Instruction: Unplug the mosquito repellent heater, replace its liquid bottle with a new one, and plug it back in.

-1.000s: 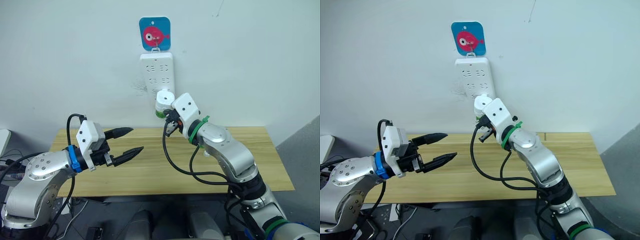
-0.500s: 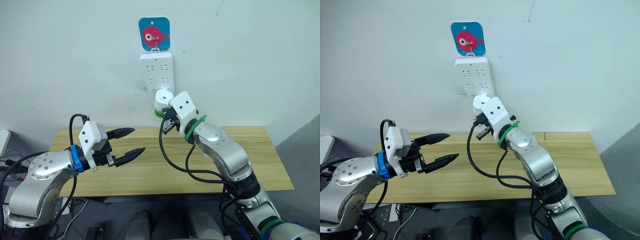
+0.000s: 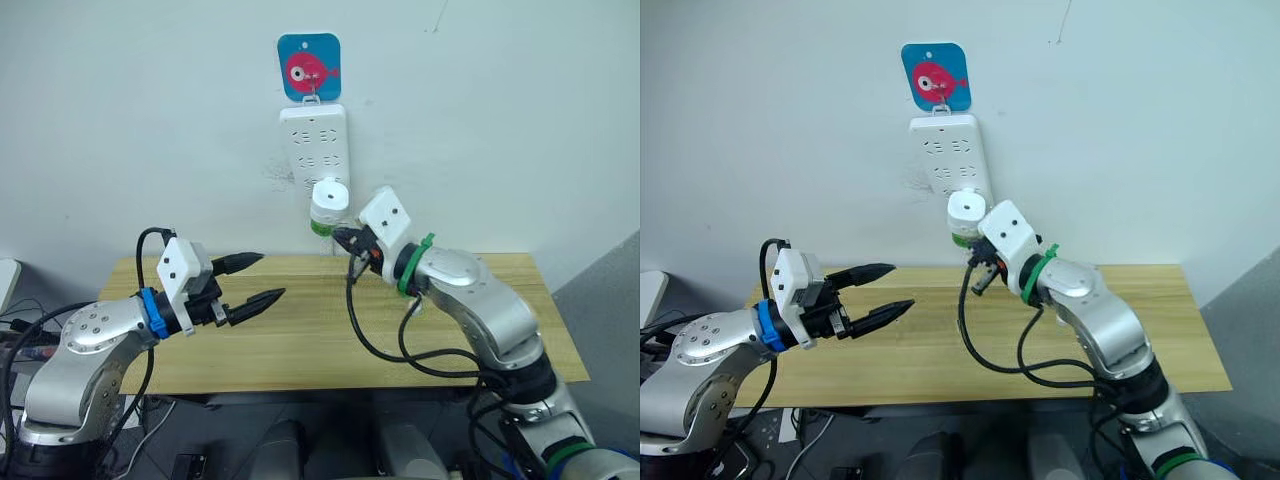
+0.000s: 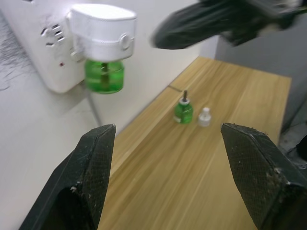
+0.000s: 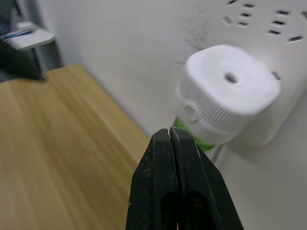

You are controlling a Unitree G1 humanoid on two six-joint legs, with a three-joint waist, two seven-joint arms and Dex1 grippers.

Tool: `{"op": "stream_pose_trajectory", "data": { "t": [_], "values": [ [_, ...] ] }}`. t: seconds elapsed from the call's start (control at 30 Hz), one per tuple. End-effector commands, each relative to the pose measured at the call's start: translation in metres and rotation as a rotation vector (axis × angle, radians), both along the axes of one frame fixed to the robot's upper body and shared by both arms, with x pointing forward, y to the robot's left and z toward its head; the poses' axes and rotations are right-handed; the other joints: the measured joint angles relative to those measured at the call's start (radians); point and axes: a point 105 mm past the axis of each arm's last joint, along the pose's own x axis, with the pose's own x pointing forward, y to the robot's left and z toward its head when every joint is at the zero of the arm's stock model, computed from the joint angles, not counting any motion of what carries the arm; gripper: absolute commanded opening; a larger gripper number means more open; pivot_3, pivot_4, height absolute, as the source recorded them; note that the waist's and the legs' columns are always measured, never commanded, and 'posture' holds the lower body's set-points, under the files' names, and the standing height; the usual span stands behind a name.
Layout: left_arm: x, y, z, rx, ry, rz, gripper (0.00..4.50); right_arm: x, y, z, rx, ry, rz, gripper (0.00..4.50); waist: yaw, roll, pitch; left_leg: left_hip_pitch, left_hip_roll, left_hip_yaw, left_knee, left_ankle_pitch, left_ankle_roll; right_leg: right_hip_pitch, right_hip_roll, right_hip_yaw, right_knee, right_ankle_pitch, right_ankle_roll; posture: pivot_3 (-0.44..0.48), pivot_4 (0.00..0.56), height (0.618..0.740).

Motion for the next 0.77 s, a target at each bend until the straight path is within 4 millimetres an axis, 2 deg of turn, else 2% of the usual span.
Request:
{"op": "stream_pose_trajectory", "data": {
  "t": [0.03,0.07,0.13,0.2,0.33,0.43,0.5,0.63,0.77],
  "values": [
    [-0.006,0.017,-0.001,0.100,-0.011,-0.029,4.32,-0.021,-0.010,0.014,-0.038,-0.063,0.118,0.00,0.000,0.000,0.000,0.000,0.000,0.000,0.000,0.000,0.000,0.000,0.000,0.000,0.000,0.000,0.000,-0.078,0.122,0.740],
    [-0.009,0.023,-0.004,0.142,-0.003,-0.051,4.48,-0.023,-0.018,0.013,-0.072,-0.072,0.128,0.18,0.001,0.000,0.000,0.000,0.000,0.000,0.000,0.000,0.000,0.000,0.000,0.000,-0.001,0.000,0.000,-0.071,0.118,0.740],
    [-0.013,0.036,-0.008,0.217,0.011,-0.072,4.50,-0.031,-0.035,0.007,-0.172,-0.069,0.173,0.55,0.004,0.000,0.000,0.000,0.000,0.000,0.000,0.000,0.000,0.000,0.000,0.000,-0.002,0.000,0.000,-0.062,0.111,0.740],
    [-0.014,0.047,-0.010,0.258,0.021,-0.072,4.50,-0.035,-0.052,0.002,-0.262,-0.072,0.200,1.17,0.012,0.000,0.000,0.000,0.000,0.001,-0.001,0.000,0.000,0.001,-0.001,-0.002,-0.004,0.000,0.000,-0.054,0.103,0.740],
    [-0.019,0.062,-0.014,0.319,0.076,-0.071,4.50,-0.032,-0.094,-0.003,-0.382,-0.053,0.178,2.70,0.022,-0.002,-0.002,0.000,0.000,0.002,0.000,0.000,0.000,0.001,-0.002,-0.003,-0.006,0.000,0.000,-0.035,0.087,0.740],
    [-0.021,0.068,-0.018,0.349,0.117,-0.030,4.50,-0.034,-0.112,-0.004,-0.426,-0.028,0.183,3.87,0.022,-0.003,-0.003,0.000,0.000,0.004,0.000,0.000,0.000,0.001,-0.003,-0.002,-0.006,0.000,0.000,-0.022,0.074,0.740],
    [-0.021,0.074,-0.020,0.378,0.128,0.019,4.50,-0.038,-0.121,-0.004,-0.446,-0.006,0.200,4.48,0.023,-0.004,-0.005,0.000,0.000,0.003,0.000,0.000,0.000,0.001,-0.003,-0.002,-0.006,0.000,0.000,-0.016,0.069,0.740],
    [-0.022,0.081,-0.019,0.385,0.160,0.078,4.50,-0.039,-0.131,0.000,-0.452,-0.003,0.209,4.48,0.024,-0.006,-0.012,0.000,0.001,0.002,0.000,0.000,0.000,0.002,-0.003,-0.003,-0.006,0.000,0.000,-0.008,0.062,0.740],
    [-0.019,0.078,-0.013,0.355,0.147,0.055,4.50,-0.038,-0.135,-0.001,-0.465,-0.008,0.214,4.48,0.028,-0.008,-0.022,0.000,0.000,0.002,0.000,0.000,0.000,0.002,-0.003,-0.003,-0.006,0.000,0.000,-0.006,0.060,0.740]
  ]
}}
